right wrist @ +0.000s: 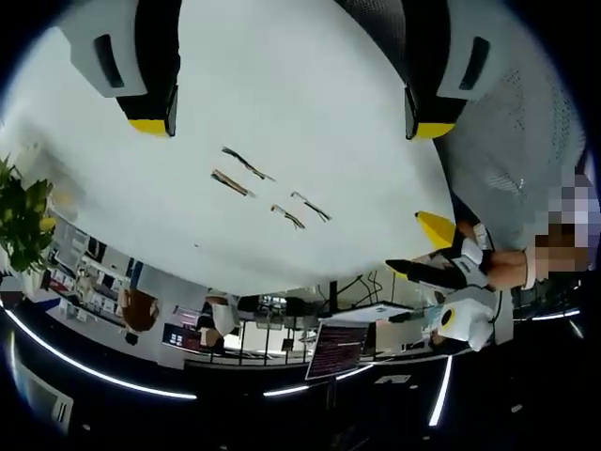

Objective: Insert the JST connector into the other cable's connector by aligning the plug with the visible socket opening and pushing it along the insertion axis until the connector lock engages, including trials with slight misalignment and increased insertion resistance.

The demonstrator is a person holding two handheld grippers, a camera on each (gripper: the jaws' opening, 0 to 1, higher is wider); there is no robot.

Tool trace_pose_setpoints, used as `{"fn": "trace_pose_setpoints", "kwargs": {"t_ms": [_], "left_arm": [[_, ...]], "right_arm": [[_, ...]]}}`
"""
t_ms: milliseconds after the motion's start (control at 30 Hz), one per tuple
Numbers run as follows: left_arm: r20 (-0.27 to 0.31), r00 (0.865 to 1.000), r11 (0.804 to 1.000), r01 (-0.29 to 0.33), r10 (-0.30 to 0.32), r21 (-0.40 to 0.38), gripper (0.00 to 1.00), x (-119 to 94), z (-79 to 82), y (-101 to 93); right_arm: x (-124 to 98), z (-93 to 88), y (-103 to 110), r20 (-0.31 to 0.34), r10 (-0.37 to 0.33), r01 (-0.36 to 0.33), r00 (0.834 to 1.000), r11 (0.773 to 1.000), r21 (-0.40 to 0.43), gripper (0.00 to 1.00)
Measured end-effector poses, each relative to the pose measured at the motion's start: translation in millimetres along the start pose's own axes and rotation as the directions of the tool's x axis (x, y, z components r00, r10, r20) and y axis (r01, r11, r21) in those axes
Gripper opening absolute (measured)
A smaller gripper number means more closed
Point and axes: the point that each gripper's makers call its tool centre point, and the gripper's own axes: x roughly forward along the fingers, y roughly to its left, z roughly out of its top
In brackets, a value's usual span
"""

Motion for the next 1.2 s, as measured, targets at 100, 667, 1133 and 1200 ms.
{"fn": "trace_pose_setpoints", "kwargs": {"t_ms": [100,667,1133,1200], "left_arm": [[0.003,1.0,1.0,0.002,-0.002,-0.005,0.97,0,0.5,0.5],[0.005,1.0,1.0,0.019,-0.019,0.01,0.96,0,2.2,-4.4],[0.023,0.999,0.999,0.047,-0.047,0.012,0.96,-2,6.8,-11.4],[0.058,0.994,0.995,0.094,-0.093,-0.028,0.96,-4,14.3,-18.9]], "right_arm": [[1,-1.6,0,-0.008,0.002,-0.002,1.0,1.0,-0.005,1.0],[-2,2.6,0,0.014,0.008,-0.008,1.0,1.0,0.013,0.98],[-4,7.5,3,0.037,0.021,-0.021,0.999,1.0,0.014,0.97],[-5,9.8,1,0.047,0.019,-0.019,0.999,1.0,0.018,0.96]]}}
